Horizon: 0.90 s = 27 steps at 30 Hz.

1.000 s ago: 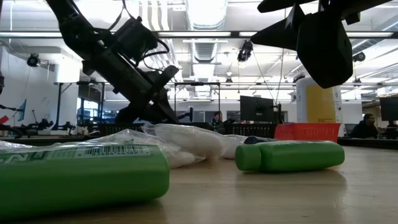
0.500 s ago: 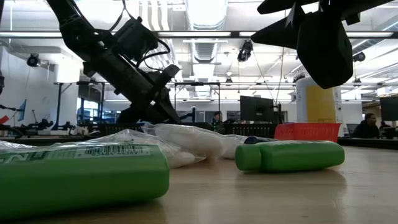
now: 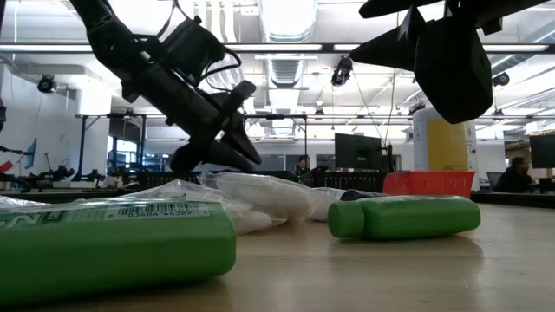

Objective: Pick & Place Travel size toiletries
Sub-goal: Put the blue razor into the middle black bin, then put the blue shave cream into the red bin

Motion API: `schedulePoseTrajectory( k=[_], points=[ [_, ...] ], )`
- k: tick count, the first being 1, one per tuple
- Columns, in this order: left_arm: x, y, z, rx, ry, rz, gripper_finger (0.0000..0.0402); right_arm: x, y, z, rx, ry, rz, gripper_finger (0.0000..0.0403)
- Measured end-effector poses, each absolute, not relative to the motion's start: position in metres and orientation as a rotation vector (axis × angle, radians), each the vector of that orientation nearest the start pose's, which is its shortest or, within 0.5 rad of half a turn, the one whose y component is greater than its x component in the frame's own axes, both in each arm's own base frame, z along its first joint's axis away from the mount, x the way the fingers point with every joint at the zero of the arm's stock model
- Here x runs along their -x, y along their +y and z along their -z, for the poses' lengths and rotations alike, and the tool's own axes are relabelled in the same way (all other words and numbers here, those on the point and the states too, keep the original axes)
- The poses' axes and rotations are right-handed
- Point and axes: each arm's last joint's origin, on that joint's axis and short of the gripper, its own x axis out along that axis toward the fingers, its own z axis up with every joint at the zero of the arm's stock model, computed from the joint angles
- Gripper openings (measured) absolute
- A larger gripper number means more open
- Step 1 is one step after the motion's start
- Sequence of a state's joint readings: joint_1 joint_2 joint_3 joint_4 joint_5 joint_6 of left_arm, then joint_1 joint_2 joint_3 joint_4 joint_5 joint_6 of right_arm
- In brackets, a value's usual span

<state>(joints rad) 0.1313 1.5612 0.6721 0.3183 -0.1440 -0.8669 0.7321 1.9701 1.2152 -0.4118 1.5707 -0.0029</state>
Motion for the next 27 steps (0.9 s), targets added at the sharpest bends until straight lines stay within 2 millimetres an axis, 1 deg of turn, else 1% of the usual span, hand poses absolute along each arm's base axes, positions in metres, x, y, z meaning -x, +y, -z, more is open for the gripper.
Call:
schedulePoseTrajectory(
  k=[4, 9, 12, 14, 18, 21, 23, 27],
  points=[
    [-0.301, 0.042, -0.171, 0.812, 0.422, -0.457, 0.0099, -0.294, 0.225, -0.160, 1.098, 0.489, 0.738, 0.0232],
    [-0.304, 0.040, -0.189, 0.736, 0.419, -0.419, 0.0101, -0.294, 0.225, -0.160, 1.098, 0.490, 0.738, 0.0221],
    [-0.303, 0.036, -0.197, 0.650, 0.482, -0.399, 0.0101, -0.293, 0.225, -0.160, 1.099, 0.490, 0.738, 0.0220],
    [-0.302, 0.032, -0.199, 0.602, 0.544, -0.356, 0.0100, -0.293, 0.225, -0.159, 1.102, 0.491, 0.737, 0.0223],
    [-0.297, 0.015, -0.193, 0.559, 0.682, -0.260, 0.0099, -0.293, 0.224, -0.159, 1.103, 0.492, 0.737, 0.0235],
    [-0.293, -0.001, -0.188, 0.540, 0.746, -0.214, 0.0099, -0.293, 0.224, -0.159, 1.101, 0.491, 0.737, 0.0244],
    [-0.291, -0.013, -0.185, 0.521, 0.773, -0.188, 0.0099, -0.293, 0.224, -0.159, 1.101, 0.491, 0.737, 0.0249],
    [-0.290, -0.036, -0.186, 0.457, 0.756, -0.177, 0.0099, -0.293, 0.225, -0.159, 1.101, 0.491, 0.737, 0.0255]
  ],
)
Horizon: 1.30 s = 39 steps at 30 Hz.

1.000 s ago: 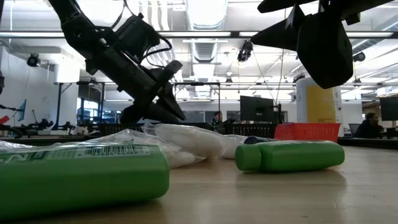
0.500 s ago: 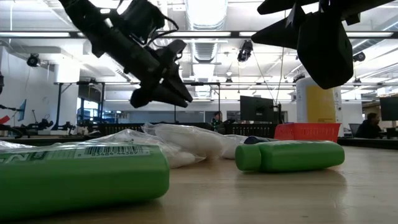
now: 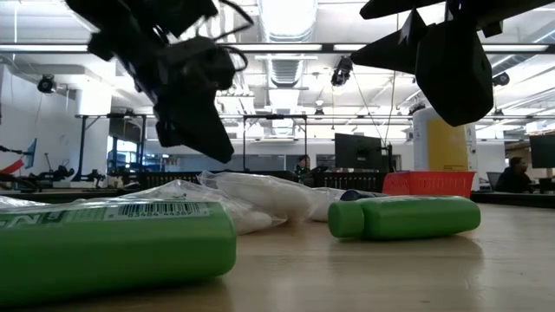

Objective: Pick & Place Travel size toiletries
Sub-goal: Put the blue shave cream into the red bin

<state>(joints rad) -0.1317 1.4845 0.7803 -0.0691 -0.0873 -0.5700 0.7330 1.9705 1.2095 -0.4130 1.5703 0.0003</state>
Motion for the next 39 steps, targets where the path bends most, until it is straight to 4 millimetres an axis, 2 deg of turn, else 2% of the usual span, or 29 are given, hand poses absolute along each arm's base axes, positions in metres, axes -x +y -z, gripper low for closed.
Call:
schedulePoseTrajectory(
  k=[6, 11, 17, 30, 39],
  points=[
    [-0.285, -0.061, -0.187, 0.367, 0.730, -0.196, 0.0099, -0.293, 0.225, -0.159, 1.087, 0.484, 0.740, 0.0247],
    [-0.283, -0.072, -0.187, 0.362, 0.735, -0.165, 0.0099, -0.293, 0.224, -0.159, 1.039, 0.464, 0.748, 0.0233],
    [-0.283, -0.073, -0.187, 0.363, 0.735, -0.164, 0.0099, -0.293, 0.224, -0.159, 1.038, 0.465, 0.745, 0.0230],
    [-0.283, -0.073, -0.187, 0.364, 0.735, -0.165, 0.0099, -0.293, 0.224, -0.158, 1.043, 0.472, 0.739, 0.0256],
    [-0.283, -0.073, -0.187, 0.365, 0.735, -0.165, 0.0099, -0.293, 0.224, -0.158, 1.044, 0.472, 0.739, 0.0234]
  ],
)
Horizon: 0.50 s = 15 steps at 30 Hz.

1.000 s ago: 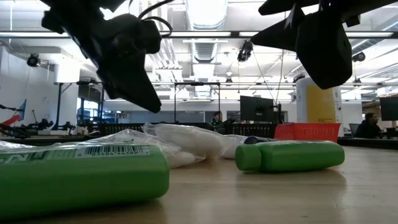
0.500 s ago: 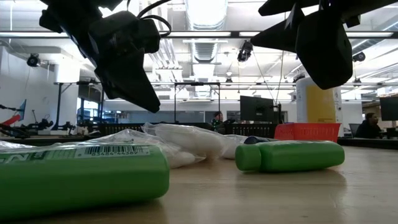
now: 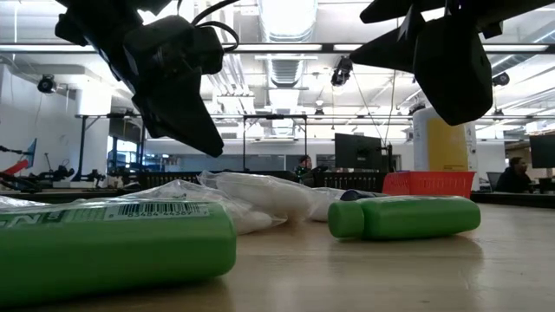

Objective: Pick & Place Travel size toiletries
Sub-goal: Put the blue shave cream into the red bin

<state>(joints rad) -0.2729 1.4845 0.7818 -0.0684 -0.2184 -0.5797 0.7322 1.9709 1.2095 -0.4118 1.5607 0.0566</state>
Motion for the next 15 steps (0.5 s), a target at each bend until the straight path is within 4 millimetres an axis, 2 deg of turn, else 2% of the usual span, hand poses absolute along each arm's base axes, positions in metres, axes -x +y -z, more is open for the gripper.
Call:
schedulePoseTrajectory(
  k=[6, 15],
  points=[
    [-0.2827, -0.0726, -0.1871, 0.365, 0.735, -0.165, 0.0099, -0.2930, 0.2244, -0.1583, 1.045, 0.472, 0.739, 0.0226],
    [-0.2827, -0.0726, -0.1871, 0.365, 0.735, -0.165, 0.0099, -0.2928, 0.2247, -0.1584, 1.040, 0.469, 0.740, 0.0247]
  ],
)
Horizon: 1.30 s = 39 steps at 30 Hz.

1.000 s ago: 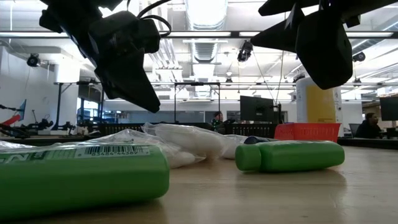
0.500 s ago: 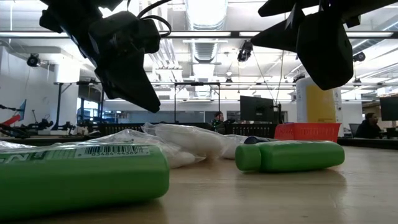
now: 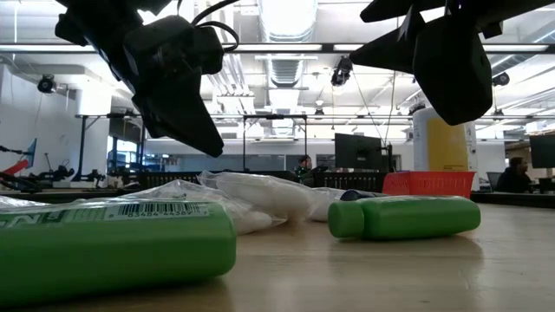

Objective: Pick & Place Travel size toiletries
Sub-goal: Put the blue shave cream into the red bin

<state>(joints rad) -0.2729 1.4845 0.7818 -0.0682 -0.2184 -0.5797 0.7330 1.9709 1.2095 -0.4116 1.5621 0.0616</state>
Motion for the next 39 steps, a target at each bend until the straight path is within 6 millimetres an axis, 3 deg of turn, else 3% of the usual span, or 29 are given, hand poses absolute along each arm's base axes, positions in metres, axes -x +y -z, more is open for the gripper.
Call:
schedulePoseTrajectory(
  k=[7, 19, 26, 32, 39],
  points=[
    [-0.283, -0.073, -0.187, 0.365, 0.734, -0.165, 0.0099, -0.293, 0.225, -0.158, 1.034, 0.466, 0.743, 0.0256],
    [-0.283, -0.073, -0.187, 0.365, 0.735, -0.165, 0.0099, -0.293, 0.225, -0.158, 1.005, 0.472, 0.724, 0.0225],
    [-0.283, -0.073, -0.187, 0.365, 0.734, -0.165, 0.0099, -0.308, 0.210, -0.149, 0.656, 0.606, 0.564, 0.0228],
    [-0.283, -0.073, -0.187, 0.365, 0.733, -0.165, 0.0099, -0.324, 0.183, -0.143, 0.242, 0.896, 0.359, 0.0219],
    [-0.283, -0.072, -0.187, 0.364, 0.734, -0.166, 0.0099, -0.324, 0.173, -0.159, 0.250, 0.855, 0.401, 0.0199]
  ],
)
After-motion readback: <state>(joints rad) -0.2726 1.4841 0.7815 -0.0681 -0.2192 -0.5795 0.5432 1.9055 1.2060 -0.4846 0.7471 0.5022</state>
